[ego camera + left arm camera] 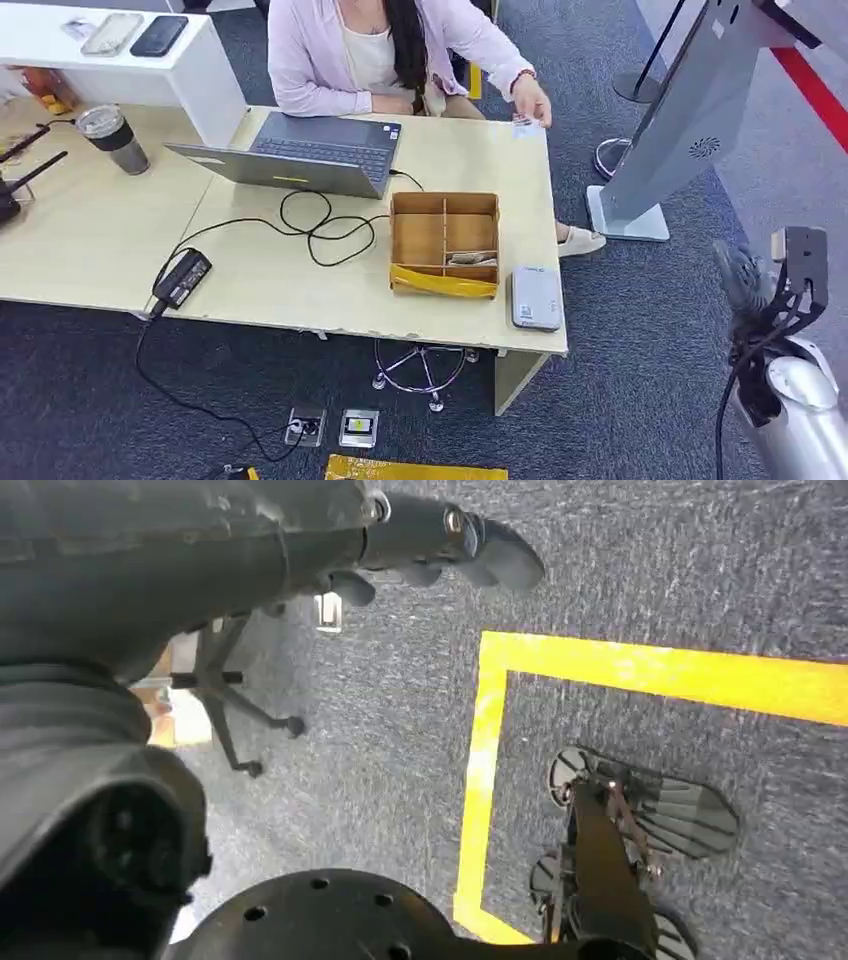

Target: Pass the card to the sensor for recognition and then transmit it.

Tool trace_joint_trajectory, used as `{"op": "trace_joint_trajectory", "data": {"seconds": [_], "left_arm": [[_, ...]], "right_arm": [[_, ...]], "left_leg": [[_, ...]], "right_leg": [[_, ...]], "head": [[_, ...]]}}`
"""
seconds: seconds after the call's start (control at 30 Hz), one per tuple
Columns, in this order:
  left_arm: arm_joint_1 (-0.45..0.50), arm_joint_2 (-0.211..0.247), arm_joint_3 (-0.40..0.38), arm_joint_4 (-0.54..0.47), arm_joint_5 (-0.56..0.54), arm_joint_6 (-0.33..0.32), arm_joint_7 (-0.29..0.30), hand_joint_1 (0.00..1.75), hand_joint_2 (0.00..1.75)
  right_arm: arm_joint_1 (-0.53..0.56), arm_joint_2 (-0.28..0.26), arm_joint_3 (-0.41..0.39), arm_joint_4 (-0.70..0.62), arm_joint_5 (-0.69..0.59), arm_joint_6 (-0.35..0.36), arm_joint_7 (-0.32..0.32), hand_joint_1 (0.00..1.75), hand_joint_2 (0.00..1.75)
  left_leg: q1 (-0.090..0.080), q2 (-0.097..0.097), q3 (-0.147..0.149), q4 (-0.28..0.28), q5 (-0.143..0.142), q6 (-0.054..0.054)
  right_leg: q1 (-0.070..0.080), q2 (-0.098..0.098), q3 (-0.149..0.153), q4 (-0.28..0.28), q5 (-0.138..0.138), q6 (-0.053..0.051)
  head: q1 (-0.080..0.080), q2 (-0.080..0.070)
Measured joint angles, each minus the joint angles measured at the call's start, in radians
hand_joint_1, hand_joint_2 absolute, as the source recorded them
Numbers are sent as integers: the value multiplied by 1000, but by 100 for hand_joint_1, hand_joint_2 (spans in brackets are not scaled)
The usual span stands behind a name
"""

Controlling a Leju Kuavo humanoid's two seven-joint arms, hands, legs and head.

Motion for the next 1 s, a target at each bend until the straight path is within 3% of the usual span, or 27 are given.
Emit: {"op": "trace_joint_trajectory", "data": {"seconds": [0.2,0.23,0.33,0.37,0.43,0.57,0.67,0.87,1.0], "left_arm": [[-1,2,-1,0,-12,-10,3,0,0],[-1,2,-1,0,-14,-15,5,0,0],[0,5,-8,0,-17,-17,12,0,0],[-1,6,-11,0,-18,-17,13,0,0],[-2,6,-18,0,-18,-15,16,0,0],[0,8,-22,0,-18,-14,22,0,0],[0,10,-26,0,-24,-10,25,0,0],[1,16,-28,0,-26,-8,26,0,0],[1,17,-38,0,-35,-11,26,0,0]], "right_arm": [[-125,53,175,-56,119,-37,-15,0,175],[-142,64,205,-58,183,-75,12,0,175],[-202,99,332,-51,557,-254,162,0,175],[-217,106,368,-50,650,-276,202,0,175],[-230,121,436,-49,861,-305,315,0,175],[-245,149,528,-39,1223,-314,462,0,175],[-251,161,568,-28,1430,-309,512,0,175],[-255,179,609,5,1530,-303,515,0,175],[-255,188,618,22,1495,-314,513,0,175]], "left_leg": [[0,0,1,0,0,0],[0,-1,1,0,0,0],[0,0,0,0,1,-2],[0,0,1,0,1,-2],[1,-1,0,0,1,-2],[0,-1,0,0,1,-2],[0,-1,0,0,1,-2],[0,-1,0,0,1,-2],[0,-1,0,0,1,-2]], "right_leg": [[0,1,0,1,0,0],[0,-1,0,1,0,0],[0,1,-2,1,0,0],[0,1,-1,1,0,0],[1,-1,-1,1,0,0],[1,0,-2,1,0,0],[1,0,-2,1,0,0],[0,0,-2,1,0,0],[0,0,-2,1,0,0]], "head": [[0,0],[0,0],[0,0],[0,0],[0,0],[0,0],[0,0],[0,0],[0,0]]}}
